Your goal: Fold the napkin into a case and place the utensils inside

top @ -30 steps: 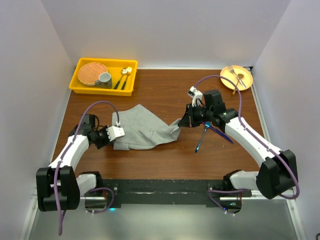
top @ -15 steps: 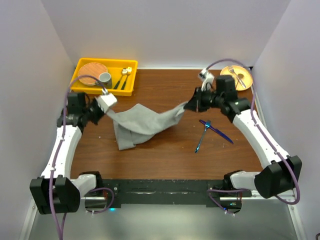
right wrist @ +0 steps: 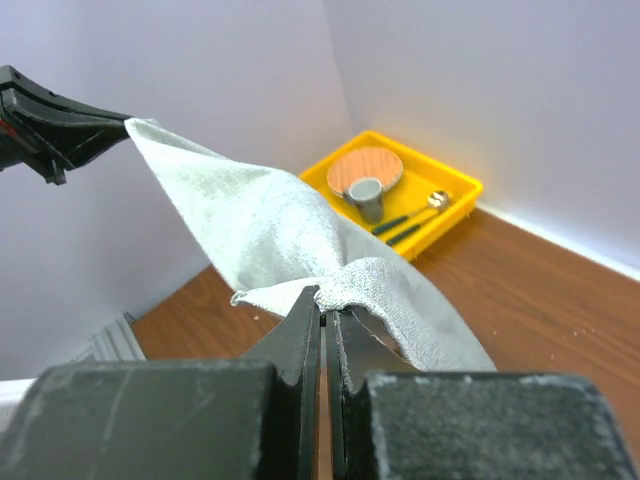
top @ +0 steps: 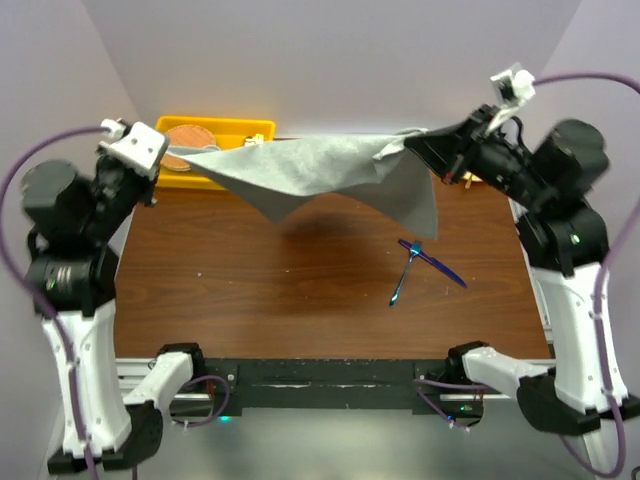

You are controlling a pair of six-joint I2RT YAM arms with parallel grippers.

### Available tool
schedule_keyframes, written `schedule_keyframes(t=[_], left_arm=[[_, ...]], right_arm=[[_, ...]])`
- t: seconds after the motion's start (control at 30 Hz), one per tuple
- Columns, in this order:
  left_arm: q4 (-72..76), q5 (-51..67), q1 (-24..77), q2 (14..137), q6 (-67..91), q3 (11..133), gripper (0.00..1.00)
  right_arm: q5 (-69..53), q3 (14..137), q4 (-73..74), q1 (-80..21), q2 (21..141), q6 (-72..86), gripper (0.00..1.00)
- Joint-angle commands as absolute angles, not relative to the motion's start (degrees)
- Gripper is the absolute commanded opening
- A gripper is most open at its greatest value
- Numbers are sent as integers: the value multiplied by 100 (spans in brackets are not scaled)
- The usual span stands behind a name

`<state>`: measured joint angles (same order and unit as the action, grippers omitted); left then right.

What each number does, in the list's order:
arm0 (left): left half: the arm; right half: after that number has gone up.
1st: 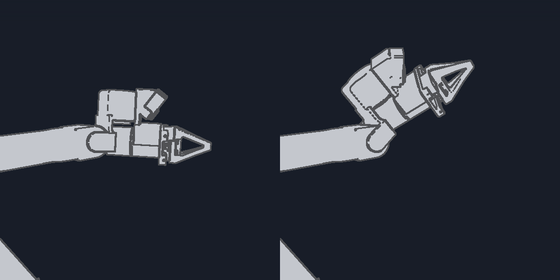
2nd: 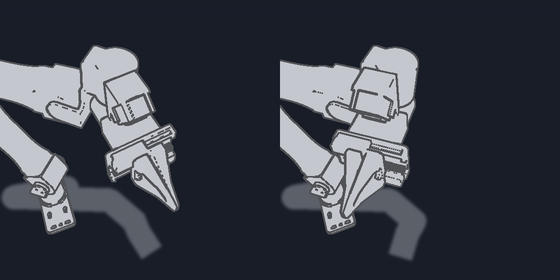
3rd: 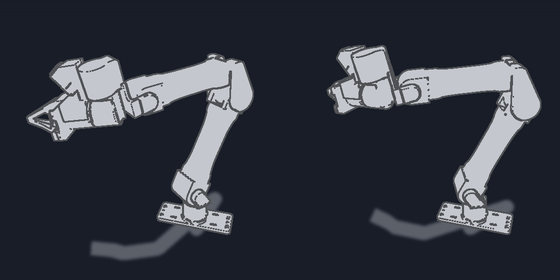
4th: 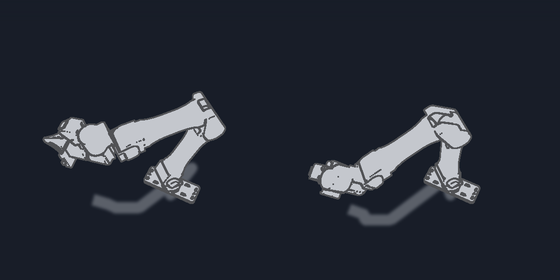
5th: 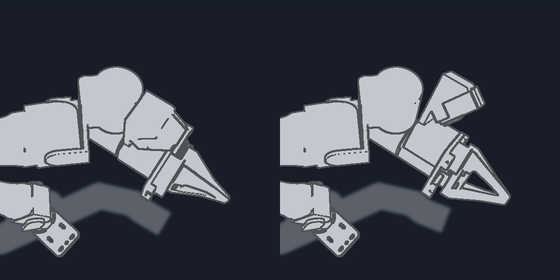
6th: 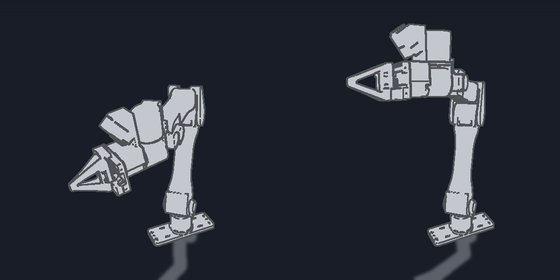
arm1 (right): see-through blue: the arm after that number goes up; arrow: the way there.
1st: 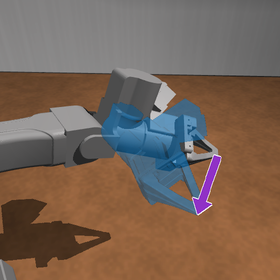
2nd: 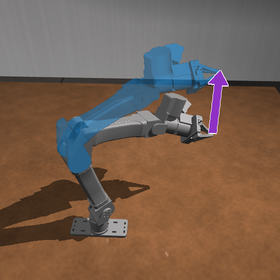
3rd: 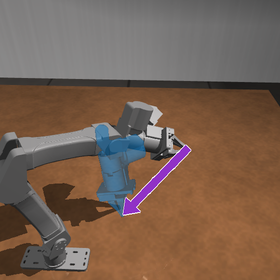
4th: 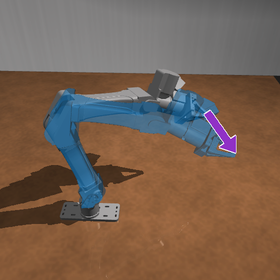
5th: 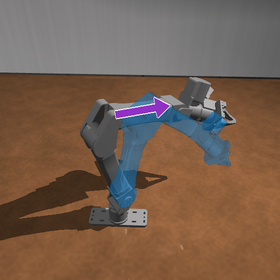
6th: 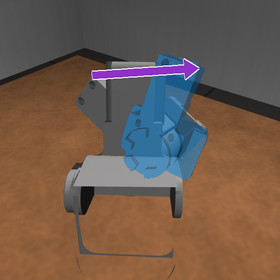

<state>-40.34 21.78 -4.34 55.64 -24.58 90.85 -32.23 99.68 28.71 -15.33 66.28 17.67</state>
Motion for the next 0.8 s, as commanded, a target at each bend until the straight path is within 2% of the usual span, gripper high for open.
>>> schedule_keyframes(t=[0.0, 0.2, 0.43, 0.63, 0.77], left_arm=[[-4535, 1951, -466, 4766, -2232, 9764, 0], [-4781, 1758, -475, 4325, -1917, 10335, 0], [-4782, 1653, -475, 4605, -1784, 10319, 0], [-4107, 1380, -466, 5246, -1846, 9213, 0], [-3604, 1477, -457, 6045, -1863, 8335, 0]], right_arm=[[-3454, 10160, 2944, -1538, 5881, 1828, 0], [-3516, 10292, 3191, -1538, 5371, 2441, 0], [-3656, 9512, 3007, -1415, 5264, 2935, 0], [-3253, 8642, 2593, -1424, 5712, 3366, 0], [-2376, 7842, 2322, -1415, 6352, 3314, 0]])
